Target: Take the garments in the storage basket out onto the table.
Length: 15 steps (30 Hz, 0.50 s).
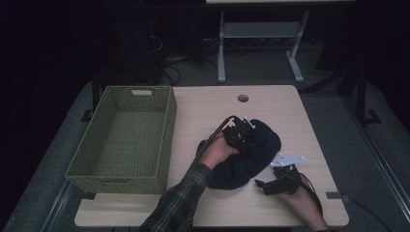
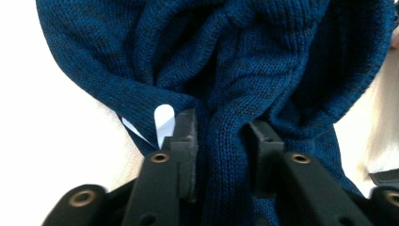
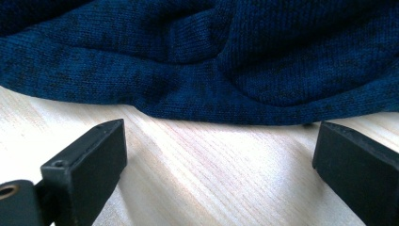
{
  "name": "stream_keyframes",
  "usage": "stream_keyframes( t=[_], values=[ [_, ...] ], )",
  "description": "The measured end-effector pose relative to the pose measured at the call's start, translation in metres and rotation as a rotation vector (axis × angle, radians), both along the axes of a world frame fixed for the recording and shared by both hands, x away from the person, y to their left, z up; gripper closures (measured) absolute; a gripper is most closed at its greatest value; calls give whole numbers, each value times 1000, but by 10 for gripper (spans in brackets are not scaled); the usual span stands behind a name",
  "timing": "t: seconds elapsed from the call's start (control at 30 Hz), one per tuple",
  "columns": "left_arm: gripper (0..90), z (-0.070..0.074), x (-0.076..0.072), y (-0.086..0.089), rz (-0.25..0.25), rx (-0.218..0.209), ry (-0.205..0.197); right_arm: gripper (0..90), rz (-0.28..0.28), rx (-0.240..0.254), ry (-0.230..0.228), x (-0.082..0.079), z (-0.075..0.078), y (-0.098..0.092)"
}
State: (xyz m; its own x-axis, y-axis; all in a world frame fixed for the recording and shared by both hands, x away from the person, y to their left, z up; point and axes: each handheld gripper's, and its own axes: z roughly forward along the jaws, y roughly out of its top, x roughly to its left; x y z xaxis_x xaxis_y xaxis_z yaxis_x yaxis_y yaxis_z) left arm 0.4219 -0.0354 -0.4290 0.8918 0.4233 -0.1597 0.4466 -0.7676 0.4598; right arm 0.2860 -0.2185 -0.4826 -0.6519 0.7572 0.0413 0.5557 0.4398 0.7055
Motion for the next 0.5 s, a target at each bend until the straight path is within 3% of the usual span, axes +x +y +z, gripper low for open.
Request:
stream_keyframes(
  t=[0.03, 0.2, 0.23, 0.5],
  values=[
    [547, 2, 0, 0, 1, 1, -5, 33, 4, -4, -3, 0, 0, 0],
    [412, 18, -3, 7, 4, -16, -58, 33, 2, -4, -5, 0, 0, 0],
    [395, 22, -4, 9, 20, -37, -63, 33, 2, -2, -2, 0, 0, 0],
    [377, 56, -13, 28, 27, -81, -115, 33, 0, -1, 1, 0, 0, 0]
  ],
)
